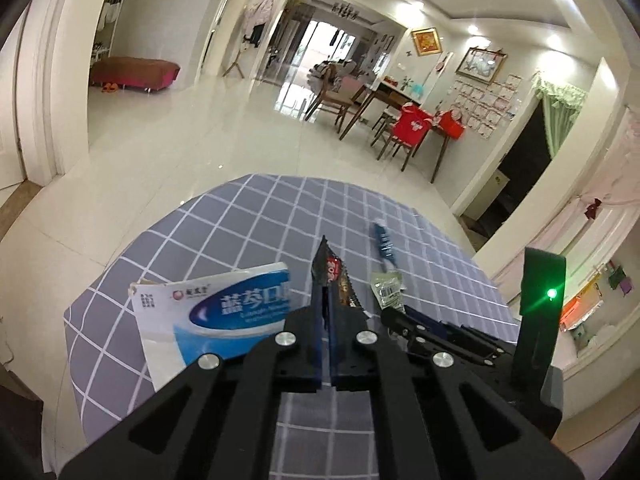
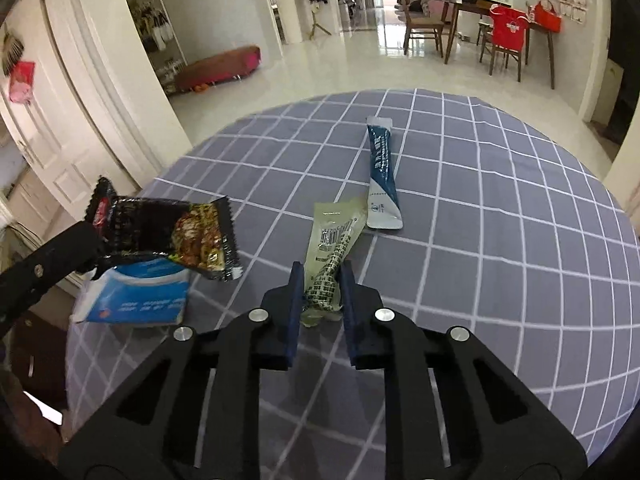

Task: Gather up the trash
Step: 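Grasp the dark snack wrapper with the left tool while the right tool grasps the green-white wrapper, then carry both wrappers over the bucket and open the left tool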

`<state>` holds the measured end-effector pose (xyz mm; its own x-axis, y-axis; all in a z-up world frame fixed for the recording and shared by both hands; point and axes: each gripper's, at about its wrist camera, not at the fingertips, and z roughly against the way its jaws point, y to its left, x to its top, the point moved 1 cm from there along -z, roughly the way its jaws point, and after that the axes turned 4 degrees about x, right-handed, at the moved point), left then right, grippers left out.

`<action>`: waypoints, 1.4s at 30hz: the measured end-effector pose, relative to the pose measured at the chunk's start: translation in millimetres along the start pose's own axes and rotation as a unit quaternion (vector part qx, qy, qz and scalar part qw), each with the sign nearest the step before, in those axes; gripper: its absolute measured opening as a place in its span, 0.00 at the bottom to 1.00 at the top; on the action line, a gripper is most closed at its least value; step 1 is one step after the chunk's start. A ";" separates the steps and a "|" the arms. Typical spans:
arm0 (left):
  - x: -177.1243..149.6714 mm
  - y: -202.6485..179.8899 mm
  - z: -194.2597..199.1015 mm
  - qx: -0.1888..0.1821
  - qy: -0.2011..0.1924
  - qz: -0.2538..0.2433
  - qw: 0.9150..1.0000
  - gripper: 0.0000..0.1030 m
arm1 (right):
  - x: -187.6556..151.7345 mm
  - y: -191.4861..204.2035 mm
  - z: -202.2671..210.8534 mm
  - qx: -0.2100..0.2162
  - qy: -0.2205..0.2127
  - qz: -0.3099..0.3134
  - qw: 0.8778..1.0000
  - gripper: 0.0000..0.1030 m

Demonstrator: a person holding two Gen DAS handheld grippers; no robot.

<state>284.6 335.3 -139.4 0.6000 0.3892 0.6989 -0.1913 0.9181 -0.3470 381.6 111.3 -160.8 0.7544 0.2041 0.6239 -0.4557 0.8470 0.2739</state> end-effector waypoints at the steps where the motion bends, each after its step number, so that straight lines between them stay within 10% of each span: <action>1: -0.3 -4.1 5.7 -0.006 -0.003 -0.001 1.000 0.02 | -1.9 -3.7 9.3 0.012 -0.006 -0.010 1.000 0.17; 19: -74.3 -184.7 88.7 -0.120 0.009 -0.125 0.985 0.02 | -116.3 -114.7 242.2 0.003 -0.147 -0.117 0.982 0.18; 29: -204.3 -344.2 75.4 -0.217 0.107 -0.229 0.943 0.02 | -253.6 -222.4 366.5 -0.082 -0.180 -0.212 0.957 0.18; 42: -313.8 -451.6 17.3 -0.204 0.201 -0.325 0.901 0.09 | -357.4 -294.2 408.2 -0.139 -0.186 -0.308 0.923 0.18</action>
<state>169.3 -200.2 -191.1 0.7310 -0.3552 0.5827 0.5548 0.8065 -0.2044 53.2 -411.2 -165.6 0.5915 -0.4972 0.6348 0.1827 0.8494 0.4951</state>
